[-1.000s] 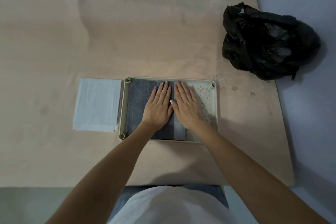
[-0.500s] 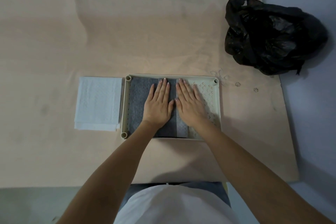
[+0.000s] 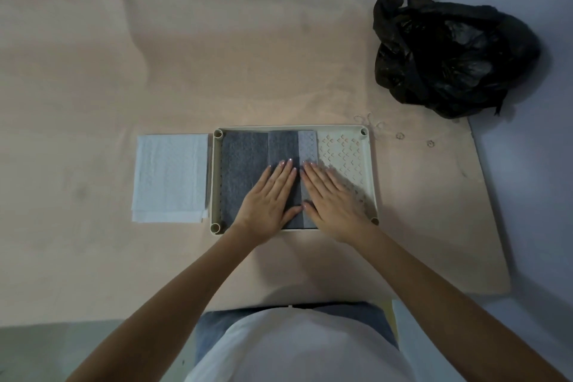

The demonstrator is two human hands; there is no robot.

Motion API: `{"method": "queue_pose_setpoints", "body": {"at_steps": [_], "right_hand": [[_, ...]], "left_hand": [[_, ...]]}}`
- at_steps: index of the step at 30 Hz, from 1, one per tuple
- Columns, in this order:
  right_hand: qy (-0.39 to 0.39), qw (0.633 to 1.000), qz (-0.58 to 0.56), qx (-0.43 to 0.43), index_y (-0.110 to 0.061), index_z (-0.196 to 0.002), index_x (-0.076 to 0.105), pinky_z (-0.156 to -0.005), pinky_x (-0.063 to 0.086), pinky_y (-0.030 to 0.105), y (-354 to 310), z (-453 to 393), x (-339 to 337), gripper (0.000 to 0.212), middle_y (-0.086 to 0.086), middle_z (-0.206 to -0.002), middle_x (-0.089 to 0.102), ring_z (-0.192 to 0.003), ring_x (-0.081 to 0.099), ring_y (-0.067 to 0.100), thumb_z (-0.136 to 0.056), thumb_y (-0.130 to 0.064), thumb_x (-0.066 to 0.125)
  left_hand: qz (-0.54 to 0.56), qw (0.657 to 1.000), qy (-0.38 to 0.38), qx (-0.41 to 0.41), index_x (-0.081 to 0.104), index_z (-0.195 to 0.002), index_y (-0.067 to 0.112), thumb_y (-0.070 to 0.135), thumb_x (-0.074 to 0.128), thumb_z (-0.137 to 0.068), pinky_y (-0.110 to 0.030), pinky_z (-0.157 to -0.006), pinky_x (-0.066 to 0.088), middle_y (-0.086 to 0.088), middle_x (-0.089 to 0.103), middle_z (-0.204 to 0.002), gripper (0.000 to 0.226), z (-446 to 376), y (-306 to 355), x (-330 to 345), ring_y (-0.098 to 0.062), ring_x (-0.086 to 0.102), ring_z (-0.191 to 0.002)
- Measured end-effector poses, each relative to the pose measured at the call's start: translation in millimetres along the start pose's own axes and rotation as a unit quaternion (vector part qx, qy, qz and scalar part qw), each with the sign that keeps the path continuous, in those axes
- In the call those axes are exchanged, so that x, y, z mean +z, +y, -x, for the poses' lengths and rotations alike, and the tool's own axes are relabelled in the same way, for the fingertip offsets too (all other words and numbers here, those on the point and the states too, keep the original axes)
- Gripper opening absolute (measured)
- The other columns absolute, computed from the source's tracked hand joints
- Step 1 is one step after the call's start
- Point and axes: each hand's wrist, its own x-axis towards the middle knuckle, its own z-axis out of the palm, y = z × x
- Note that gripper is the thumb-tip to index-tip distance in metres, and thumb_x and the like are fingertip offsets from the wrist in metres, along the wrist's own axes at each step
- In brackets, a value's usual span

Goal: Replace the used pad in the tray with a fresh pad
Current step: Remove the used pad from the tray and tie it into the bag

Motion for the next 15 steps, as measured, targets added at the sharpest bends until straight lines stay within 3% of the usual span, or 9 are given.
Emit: {"method": "queue_pose_setpoints", "body": {"at_steps": [4,8,15], "right_hand": [[-0.034,0.999,0.014,-0.007,-0.007,-0.146,-0.014,-0.119,-0.005,0.041,4.8,-2.1,4.1,0.069,0.009,-0.155,-0.018,-0.144,-0.018,0.021,-0.099,-0.050,0.011],[-0.053,0.996,0.048,-0.045,-0.009,-0.146,-0.016,-0.118,-0.009,0.043,17.2,-5.1,4.8,0.080,0.007,-0.153,-0.023,-0.142,-0.021,0.020,-0.090,-0.063,0.005],[-0.074,0.992,0.071,-0.068,-0.011,-0.143,-0.022,-0.115,-0.018,0.042,27.2,-7.1,3.7,0.084,0.006,-0.150,-0.029,-0.138,-0.029,0.020,-0.089,-0.068,0.009]], "left_hand": [[0.006,1.000,-0.026,0.004,-0.015,-0.144,0.006,0.063,-0.001,-0.089,-0.037,-0.119,-0.007,-0.008,-0.017,-0.153,0.080,-2.9,-6.4,4.8,-0.020,-0.015,-0.144],[-0.035,0.997,-0.047,0.045,-0.011,-0.147,0.006,0.068,0.003,-0.086,-0.040,-0.120,-0.004,-0.010,-0.011,-0.157,0.088,-4.3,-18.7,2.3,-0.022,-0.010,-0.146],[-0.068,0.994,-0.044,0.078,-0.016,-0.147,0.014,0.070,0.003,-0.087,-0.041,-0.119,-0.006,-0.006,-0.013,-0.158,0.084,-1.6,-29.5,-3.2,-0.021,-0.011,-0.146]]}}
